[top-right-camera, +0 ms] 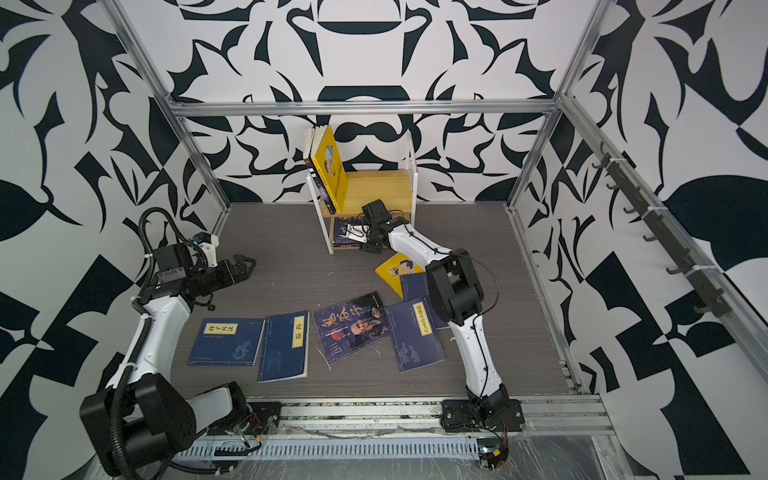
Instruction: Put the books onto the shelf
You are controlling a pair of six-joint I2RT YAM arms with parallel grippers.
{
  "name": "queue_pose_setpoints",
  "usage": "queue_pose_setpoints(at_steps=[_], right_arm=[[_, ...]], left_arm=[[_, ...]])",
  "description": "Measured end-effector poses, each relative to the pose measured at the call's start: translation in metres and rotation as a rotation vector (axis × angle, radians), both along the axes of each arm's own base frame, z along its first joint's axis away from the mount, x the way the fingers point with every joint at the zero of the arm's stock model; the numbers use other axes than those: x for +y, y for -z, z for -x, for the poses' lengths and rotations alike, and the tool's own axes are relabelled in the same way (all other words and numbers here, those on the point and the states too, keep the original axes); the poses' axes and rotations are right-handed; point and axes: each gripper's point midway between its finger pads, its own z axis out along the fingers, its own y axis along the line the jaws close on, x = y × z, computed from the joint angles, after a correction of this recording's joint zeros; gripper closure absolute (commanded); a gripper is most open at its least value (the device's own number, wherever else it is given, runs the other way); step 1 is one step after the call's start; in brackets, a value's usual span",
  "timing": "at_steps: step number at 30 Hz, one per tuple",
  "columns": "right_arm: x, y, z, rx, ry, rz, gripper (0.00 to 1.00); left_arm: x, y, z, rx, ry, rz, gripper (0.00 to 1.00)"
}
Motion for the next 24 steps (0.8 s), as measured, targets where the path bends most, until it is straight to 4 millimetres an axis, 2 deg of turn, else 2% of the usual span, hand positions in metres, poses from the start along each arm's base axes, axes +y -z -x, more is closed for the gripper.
queue_pose_setpoints(at_steps=[2, 5, 8, 11, 15, 18, 21, 24], right_arm=[[0.004, -0.015, 0.024, 0.007, -0.016, -0.019, 0.37], [0.022, -0.049, 0.069, -0.013, -0.066, -0.072, 0.33], [0.051, -0.077, 0.123, -0.038, -0.145, -0.148, 0.32], [0.083, -0.086, 0.182, -0.025, -0.232, -0.214, 0.32], [0.122, -0.067, 0.255, 0.052, -0.339, -0.253, 0.33], [0.142, -0.048, 0.301, 0.116, -0.404, -0.252, 0.34], [0.159, -0.033, 0.335, 0.157, -0.461, -0.242, 0.34], [0.167, -0.016, 0.360, 0.194, -0.508, -0.214, 0.34]], left_arm=[[-0.002, -0.001, 0.002, 0.006, 0.027, -0.027, 0.00], [-0.003, -0.006, 0.003, 0.003, 0.058, -0.070, 0.00], [-0.003, -0.010, 0.004, 0.001, 0.078, -0.104, 0.00], [-0.001, -0.007, 0.005, 0.012, 0.087, -0.132, 0.00], [0.000, 0.003, 0.007, 0.050, 0.098, -0.145, 0.00], [0.001, 0.009, 0.007, 0.074, 0.102, -0.147, 0.00], [0.001, 0.013, 0.007, 0.084, 0.104, -0.147, 0.00], [0.001, 0.015, 0.006, 0.091, 0.104, -0.148, 0.00]])
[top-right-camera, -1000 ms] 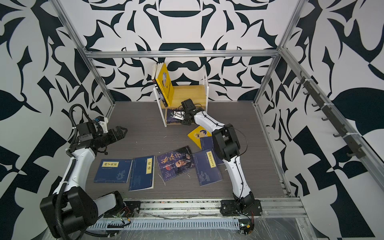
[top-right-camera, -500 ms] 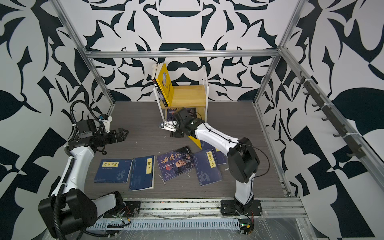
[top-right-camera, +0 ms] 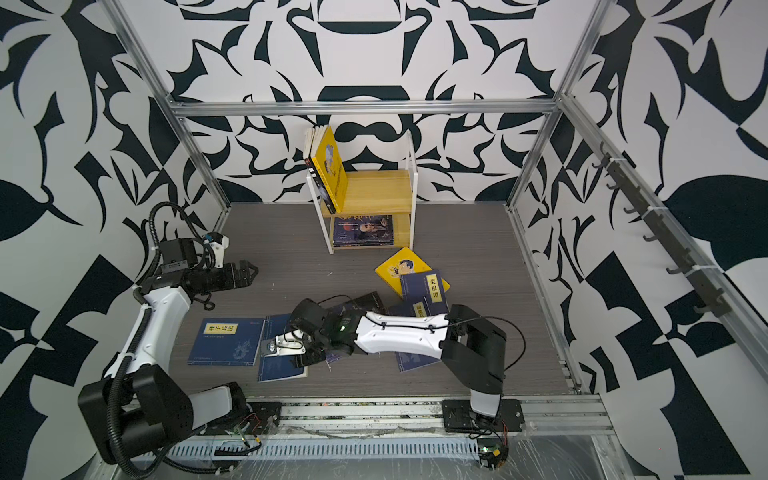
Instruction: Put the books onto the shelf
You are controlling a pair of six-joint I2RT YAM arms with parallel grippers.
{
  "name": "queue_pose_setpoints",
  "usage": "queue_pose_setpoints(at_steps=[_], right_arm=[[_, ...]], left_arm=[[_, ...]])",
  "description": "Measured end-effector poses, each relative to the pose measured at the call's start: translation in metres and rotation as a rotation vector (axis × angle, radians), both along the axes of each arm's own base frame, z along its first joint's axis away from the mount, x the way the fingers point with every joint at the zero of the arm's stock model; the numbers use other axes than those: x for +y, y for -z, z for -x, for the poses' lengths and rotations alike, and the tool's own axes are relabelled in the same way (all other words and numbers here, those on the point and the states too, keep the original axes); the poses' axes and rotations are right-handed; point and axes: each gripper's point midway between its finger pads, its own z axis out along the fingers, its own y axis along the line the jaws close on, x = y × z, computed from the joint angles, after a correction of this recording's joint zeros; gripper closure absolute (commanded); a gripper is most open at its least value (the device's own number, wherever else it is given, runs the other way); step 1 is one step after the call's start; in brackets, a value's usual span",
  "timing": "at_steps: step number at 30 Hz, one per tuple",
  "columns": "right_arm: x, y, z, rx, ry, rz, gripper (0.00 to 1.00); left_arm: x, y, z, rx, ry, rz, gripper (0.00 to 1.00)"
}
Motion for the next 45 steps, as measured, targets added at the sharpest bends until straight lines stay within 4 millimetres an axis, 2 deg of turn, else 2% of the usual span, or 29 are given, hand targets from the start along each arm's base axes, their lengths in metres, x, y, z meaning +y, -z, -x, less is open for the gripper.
queue_pose_setpoints(at_steps=[5, 9, 13, 18, 22, 26, 30, 37, 41, 45], right_arm=[[0.007, 0.033, 0.020, 0.007, -0.054, 0.087, 0.34], [0.012, 0.063, 0.023, -0.009, -0.065, 0.152, 0.37], [0.013, 0.087, 0.018, -0.022, -0.051, 0.202, 0.38], [0.019, 0.092, 0.010, -0.043, -0.032, 0.196, 0.42], [0.021, 0.092, -0.006, -0.099, 0.023, 0.190, 0.46], [0.022, 0.089, -0.040, -0.174, 0.117, 0.180, 0.46], [0.020, 0.086, -0.093, -0.237, 0.242, 0.159, 0.45], [0.006, 0.080, -0.193, -0.381, 0.521, 0.089, 0.45], [-0.010, 0.075, -0.222, -0.457, 0.635, 0.086, 0.46], [-0.011, 0.064, -0.218, -0.441, 0.662, 0.050, 0.46]], left_arm=[[0.001, 0.003, -0.001, 0.010, 0.000, -0.002, 0.00], [0.001, 0.003, -0.001, 0.010, 0.002, -0.006, 0.00], [0.000, 0.004, 0.000, 0.009, 0.017, -0.017, 0.00], [-0.007, 0.002, 0.001, 0.022, 0.062, -0.033, 0.00], [-0.017, 0.009, 0.000, 0.052, 0.122, -0.045, 0.00], [-0.022, 0.027, -0.003, 0.115, 0.149, -0.039, 0.00], [-0.025, 0.040, -0.003, 0.159, 0.161, -0.038, 0.00], [-0.027, 0.046, -0.010, 0.193, 0.139, -0.013, 0.00], [-0.023, 0.051, -0.020, 0.217, 0.121, -0.019, 0.00], [-0.017, 0.053, -0.042, 0.239, 0.094, -0.037, 0.00]])
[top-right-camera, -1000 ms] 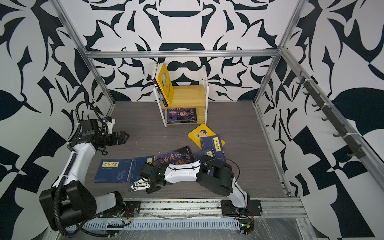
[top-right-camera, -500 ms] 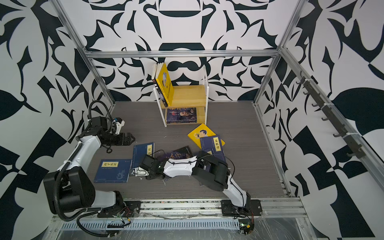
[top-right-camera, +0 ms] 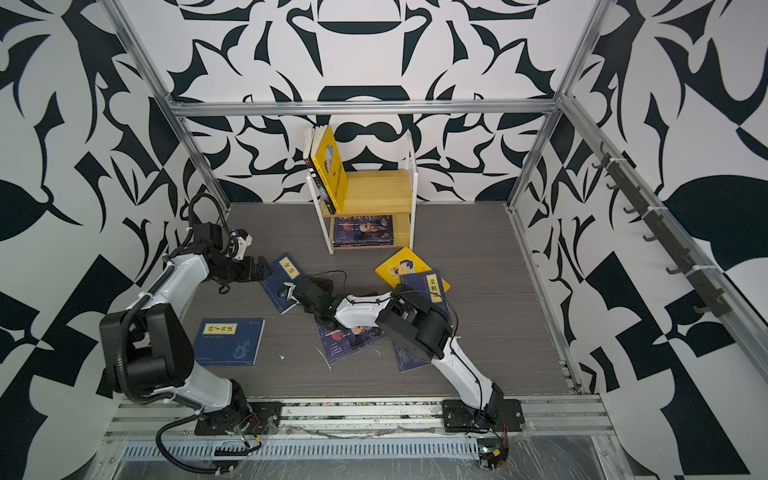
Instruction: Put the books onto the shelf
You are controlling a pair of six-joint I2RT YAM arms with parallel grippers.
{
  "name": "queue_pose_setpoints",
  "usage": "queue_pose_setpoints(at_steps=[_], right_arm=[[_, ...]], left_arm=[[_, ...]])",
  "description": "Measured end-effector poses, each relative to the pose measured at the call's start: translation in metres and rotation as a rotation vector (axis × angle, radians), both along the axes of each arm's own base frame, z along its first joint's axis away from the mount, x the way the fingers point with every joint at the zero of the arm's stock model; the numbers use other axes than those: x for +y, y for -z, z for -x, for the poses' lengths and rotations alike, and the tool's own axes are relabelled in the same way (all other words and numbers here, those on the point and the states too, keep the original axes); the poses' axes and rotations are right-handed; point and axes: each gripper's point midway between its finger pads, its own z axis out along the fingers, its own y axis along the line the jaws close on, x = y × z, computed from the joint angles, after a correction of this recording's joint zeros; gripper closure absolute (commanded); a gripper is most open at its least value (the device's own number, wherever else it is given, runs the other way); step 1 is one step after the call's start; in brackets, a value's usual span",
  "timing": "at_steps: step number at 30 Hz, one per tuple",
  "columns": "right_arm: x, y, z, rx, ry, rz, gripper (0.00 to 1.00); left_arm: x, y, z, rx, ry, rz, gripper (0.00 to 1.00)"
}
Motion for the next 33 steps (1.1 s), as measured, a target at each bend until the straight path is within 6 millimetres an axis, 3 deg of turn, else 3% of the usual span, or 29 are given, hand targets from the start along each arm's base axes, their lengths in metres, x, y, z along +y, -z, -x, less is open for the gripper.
queue_pose_setpoints(at_steps=[5, 8, 11, 14, 18, 24, 27, 33], right_arm=[[0.000, -0.031, 0.023, 0.086, -0.012, -0.124, 0.46], [0.005, -0.053, 0.032, 0.133, -0.006, -0.217, 0.50], [0.011, -0.055, 0.037, 0.192, 0.023, -0.280, 0.53], [0.015, -0.042, 0.043, 0.271, 0.051, -0.298, 0.56], [0.023, -0.013, 0.046, 0.358, 0.078, -0.287, 0.58], [0.032, 0.027, 0.044, 0.462, 0.126, -0.256, 0.62], [0.035, 0.026, 0.034, 0.480, 0.156, -0.293, 0.64], [0.019, 0.027, 0.013, 0.524, 0.221, -0.303, 0.65]], left_arm=[[0.004, 0.006, -0.034, 0.049, -0.009, -0.021, 0.00], [0.001, 0.015, -0.059, 0.098, 0.013, -0.034, 0.08], [-0.007, 0.032, -0.083, 0.153, 0.049, -0.059, 0.14], [-0.015, 0.054, -0.099, 0.212, 0.093, -0.083, 0.14], [-0.023, 0.075, -0.103, 0.284, 0.136, -0.088, 0.14], [-0.024, 0.084, -0.090, 0.356, 0.161, -0.087, 0.20], [-0.026, 0.085, -0.086, 0.367, 0.162, -0.074, 0.21], [-0.026, 0.086, -0.076, 0.340, 0.150, -0.061, 0.25]])
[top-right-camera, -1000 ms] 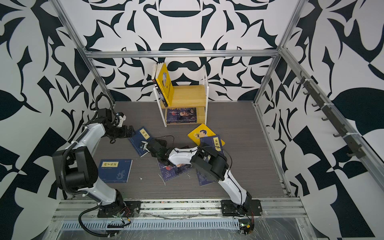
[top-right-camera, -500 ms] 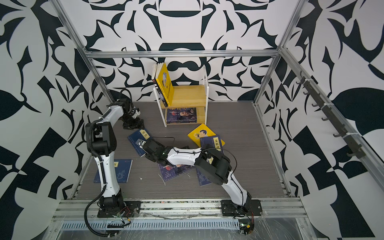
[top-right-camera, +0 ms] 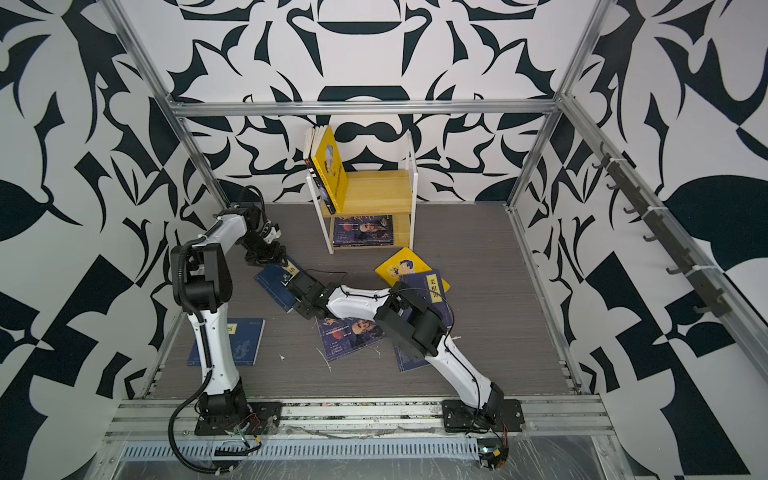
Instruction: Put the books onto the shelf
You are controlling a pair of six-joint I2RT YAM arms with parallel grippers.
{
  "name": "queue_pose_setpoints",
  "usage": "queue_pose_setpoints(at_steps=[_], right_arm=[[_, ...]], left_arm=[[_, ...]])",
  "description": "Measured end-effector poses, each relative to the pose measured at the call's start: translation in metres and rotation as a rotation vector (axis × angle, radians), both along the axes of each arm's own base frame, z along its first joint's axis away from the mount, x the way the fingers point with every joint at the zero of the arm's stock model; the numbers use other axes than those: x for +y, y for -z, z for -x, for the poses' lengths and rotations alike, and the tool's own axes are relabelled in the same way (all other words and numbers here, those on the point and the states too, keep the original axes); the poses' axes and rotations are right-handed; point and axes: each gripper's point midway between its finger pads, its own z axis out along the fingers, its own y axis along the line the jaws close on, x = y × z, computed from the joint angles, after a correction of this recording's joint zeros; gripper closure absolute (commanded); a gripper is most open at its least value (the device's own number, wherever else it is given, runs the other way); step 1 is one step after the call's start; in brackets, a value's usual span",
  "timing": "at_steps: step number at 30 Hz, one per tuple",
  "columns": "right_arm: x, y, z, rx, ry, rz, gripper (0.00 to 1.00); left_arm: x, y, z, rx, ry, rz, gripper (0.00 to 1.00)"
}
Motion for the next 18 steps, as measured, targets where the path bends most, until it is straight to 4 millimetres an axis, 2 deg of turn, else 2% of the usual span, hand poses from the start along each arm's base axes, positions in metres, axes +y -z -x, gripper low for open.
queue_pose_setpoints(at_steps=[5, 8, 13, 16, 18], right_arm=[[-0.021, 0.001, -0.023, 0.014, 0.051, 0.019, 0.65], [-0.040, 0.000, -0.046, -0.002, 0.105, 0.029, 0.65], [-0.071, -0.002, -0.081, -0.045, 0.167, 0.060, 0.62], [-0.078, -0.003, -0.084, -0.081, 0.158, 0.080, 0.59], [-0.083, -0.004, -0.075, -0.088, 0.125, 0.100, 0.57]], left_arm=[[0.003, 0.002, 0.014, -0.018, -0.019, -0.021, 0.30], [0.001, 0.003, 0.031, 0.008, -0.043, -0.017, 0.34], [-0.024, 0.003, 0.075, 0.099, -0.087, 0.082, 0.42], [-0.035, 0.004, 0.097, 0.147, -0.113, 0.118, 0.45], [-0.037, 0.004, 0.102, 0.161, -0.130, 0.130, 0.46]])
